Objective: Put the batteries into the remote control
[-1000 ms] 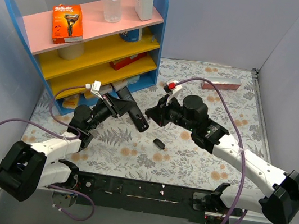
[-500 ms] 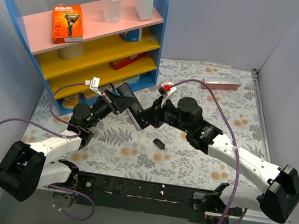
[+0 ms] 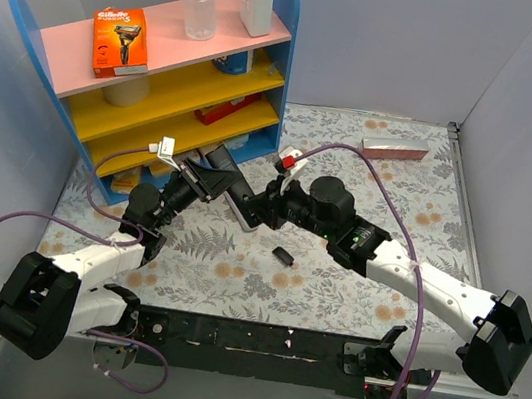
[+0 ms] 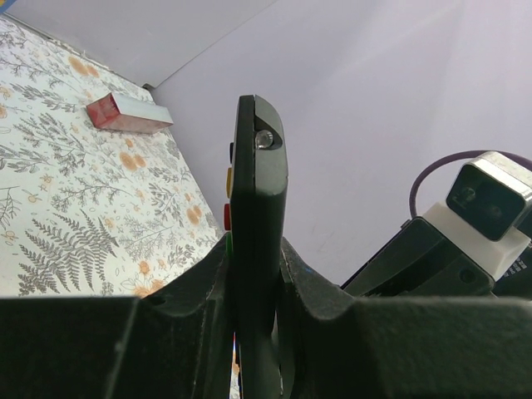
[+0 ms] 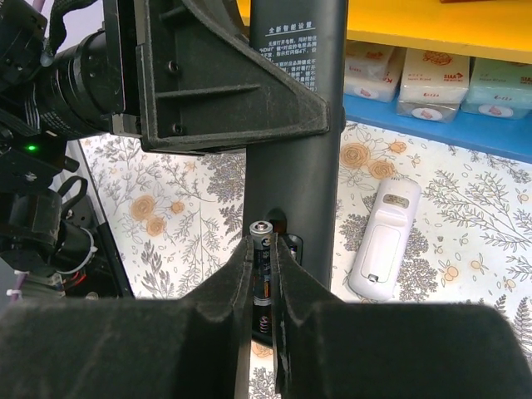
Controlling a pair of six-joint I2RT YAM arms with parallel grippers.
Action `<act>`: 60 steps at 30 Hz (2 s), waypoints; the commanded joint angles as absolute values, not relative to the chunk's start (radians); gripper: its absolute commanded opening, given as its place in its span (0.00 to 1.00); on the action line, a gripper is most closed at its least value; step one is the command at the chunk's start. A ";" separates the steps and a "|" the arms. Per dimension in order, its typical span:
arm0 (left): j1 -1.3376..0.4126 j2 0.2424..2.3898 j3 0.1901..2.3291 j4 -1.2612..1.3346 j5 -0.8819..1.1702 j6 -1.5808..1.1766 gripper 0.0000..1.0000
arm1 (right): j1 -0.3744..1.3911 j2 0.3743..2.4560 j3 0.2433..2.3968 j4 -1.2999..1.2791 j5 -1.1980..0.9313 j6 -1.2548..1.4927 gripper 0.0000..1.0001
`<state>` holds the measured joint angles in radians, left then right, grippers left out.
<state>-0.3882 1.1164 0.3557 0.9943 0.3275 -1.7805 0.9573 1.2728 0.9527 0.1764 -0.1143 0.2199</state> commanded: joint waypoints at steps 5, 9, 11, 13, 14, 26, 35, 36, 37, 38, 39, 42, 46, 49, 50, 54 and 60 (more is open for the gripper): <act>-0.388 1.086 0.356 1.029 0.285 -1.825 0.00 | 0.982 1.287 0.957 0.155 -0.074 0.186 0.19; -0.390 1.083 0.350 1.028 0.279 -1.833 0.00 | 0.986 1.287 0.959 0.138 -0.061 0.178 0.25; -0.390 1.083 0.350 1.022 0.278 -1.835 0.00 | 0.988 1.287 0.959 0.135 -0.057 0.176 0.26; -0.388 1.085 0.350 1.014 0.279 -1.836 0.00 | 0.989 1.284 0.959 0.135 -0.054 0.175 0.27; -0.390 1.085 0.348 1.012 0.279 -1.836 0.00 | 0.991 1.284 0.959 0.137 -0.052 0.173 0.28; -0.390 1.078 0.330 0.959 0.270 -1.885 0.00 | 0.997 1.272 0.942 0.173 -0.009 0.186 0.10; -0.414 1.088 0.268 0.951 0.275 -2.000 0.00 | 0.999 1.264 0.939 0.262 -0.026 0.187 0.04; -0.419 1.086 0.270 0.948 0.273 -2.005 0.00 | 0.997 1.264 0.933 0.300 -0.026 0.180 0.04; -0.419 1.086 0.268 0.945 0.273 -2.006 0.00 | 0.997 1.261 0.930 0.319 -0.029 0.176 0.04; -0.420 1.078 0.273 0.942 0.272 -2.009 0.00 | 0.999 1.264 0.927 0.336 -0.029 0.172 0.04; -0.419 1.074 0.275 0.933 0.267 -2.011 0.00 | 0.997 1.267 0.928 0.347 -0.031 0.169 0.04; -0.420 1.054 0.279 0.910 0.247 -2.029 0.00 | 0.997 1.275 0.910 0.370 -0.049 0.163 0.04; -0.419 1.040 0.293 0.882 0.218 -2.057 0.00 | 0.997 1.269 0.870 0.420 -0.097 0.182 0.04; -0.419 1.029 0.299 0.865 0.199 -2.086 0.00 | 0.997 1.261 0.842 0.428 -0.103 0.192 0.04; -0.419 1.026 0.301 0.862 0.189 -2.092 0.00 | 0.997 1.256 0.836 0.439 -0.104 0.196 0.05; -0.420 1.012 0.304 0.827 0.155 -2.121 0.00 | 0.997 1.244 0.815 0.462 -0.118 0.207 0.05; -0.422 1.017 0.302 0.851 0.133 -2.189 0.00 | 0.999 1.241 0.772 0.531 -0.118 0.207 0.06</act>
<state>-0.4168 1.0386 0.2687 0.8227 0.1749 -1.9972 0.9970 1.2739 0.8001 0.4114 -0.1093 0.2031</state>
